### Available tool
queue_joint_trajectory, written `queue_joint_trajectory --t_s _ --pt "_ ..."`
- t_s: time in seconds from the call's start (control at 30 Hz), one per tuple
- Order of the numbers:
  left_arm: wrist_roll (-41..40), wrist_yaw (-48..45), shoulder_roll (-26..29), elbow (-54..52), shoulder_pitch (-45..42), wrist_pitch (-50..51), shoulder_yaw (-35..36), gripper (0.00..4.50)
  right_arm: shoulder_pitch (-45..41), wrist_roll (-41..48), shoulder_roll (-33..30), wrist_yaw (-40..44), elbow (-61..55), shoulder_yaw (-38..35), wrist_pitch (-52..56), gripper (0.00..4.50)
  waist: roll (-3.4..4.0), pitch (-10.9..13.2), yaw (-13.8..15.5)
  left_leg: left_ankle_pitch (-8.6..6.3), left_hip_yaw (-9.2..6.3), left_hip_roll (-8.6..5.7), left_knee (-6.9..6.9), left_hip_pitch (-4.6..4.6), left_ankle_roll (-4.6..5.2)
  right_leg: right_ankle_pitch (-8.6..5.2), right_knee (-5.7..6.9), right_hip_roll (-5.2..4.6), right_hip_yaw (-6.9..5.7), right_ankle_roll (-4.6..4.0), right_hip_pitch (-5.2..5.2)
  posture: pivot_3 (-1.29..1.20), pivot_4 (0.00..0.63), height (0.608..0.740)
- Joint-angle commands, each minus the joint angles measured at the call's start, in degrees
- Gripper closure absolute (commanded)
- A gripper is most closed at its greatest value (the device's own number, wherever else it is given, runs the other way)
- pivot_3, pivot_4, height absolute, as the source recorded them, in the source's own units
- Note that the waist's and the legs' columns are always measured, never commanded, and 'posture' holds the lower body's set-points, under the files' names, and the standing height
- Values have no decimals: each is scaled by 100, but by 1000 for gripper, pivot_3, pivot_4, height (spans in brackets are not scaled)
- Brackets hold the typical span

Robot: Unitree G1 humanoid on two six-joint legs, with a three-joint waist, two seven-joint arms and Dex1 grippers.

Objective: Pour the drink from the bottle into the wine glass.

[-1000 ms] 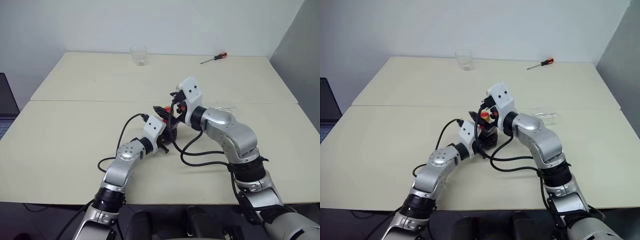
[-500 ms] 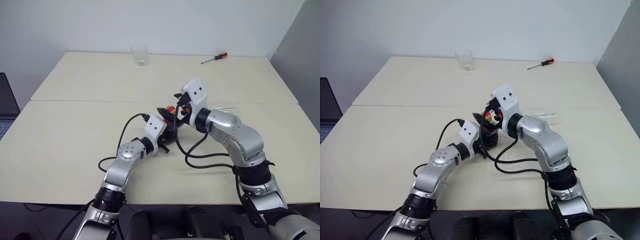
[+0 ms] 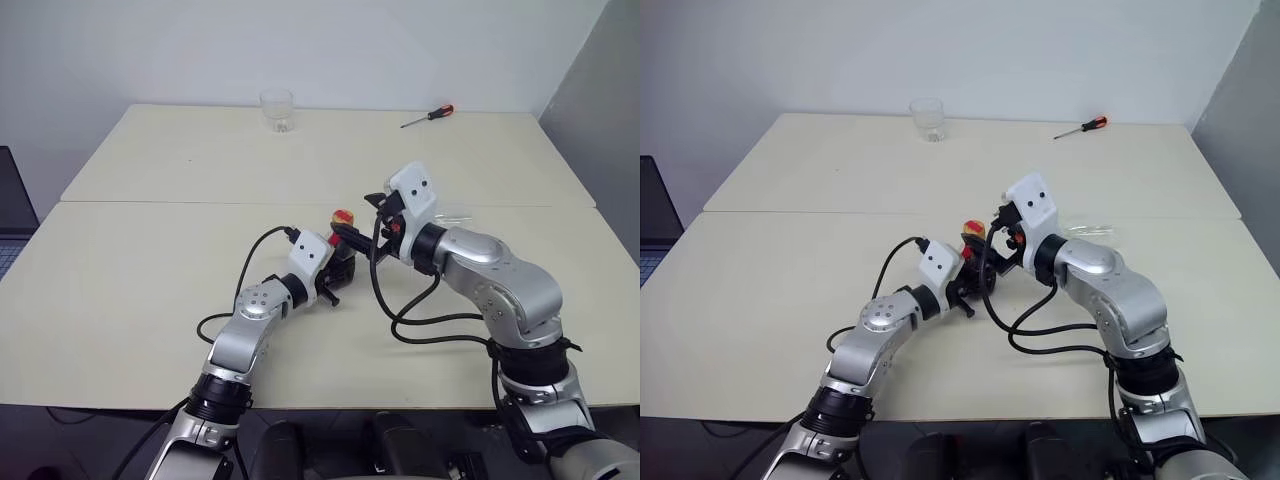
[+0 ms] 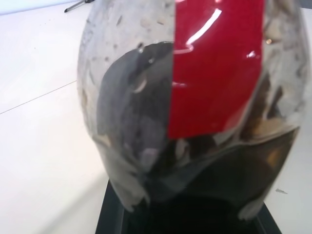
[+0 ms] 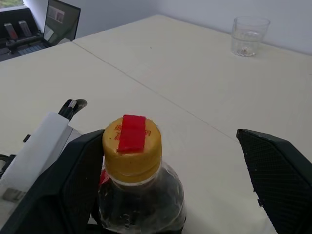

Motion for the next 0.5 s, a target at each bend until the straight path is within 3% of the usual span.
queue_joint_trajectory --t_s 0.03,0.5 --pt "-40 -40 14 -71 -36 -70 50 3754 98 21 -163 -93 -227 -363 118 0 0 0 0 0 0 0 0 0 0 0 0 0 -1 0 0 0 150 740" --pt "-49 -57 60 -77 -26 -64 62 3754 310 509 -319 186 -625 -332 265 0 0 0 1 0 0 1 0 0 0 0 0 2 0 0 0 0 150 740"
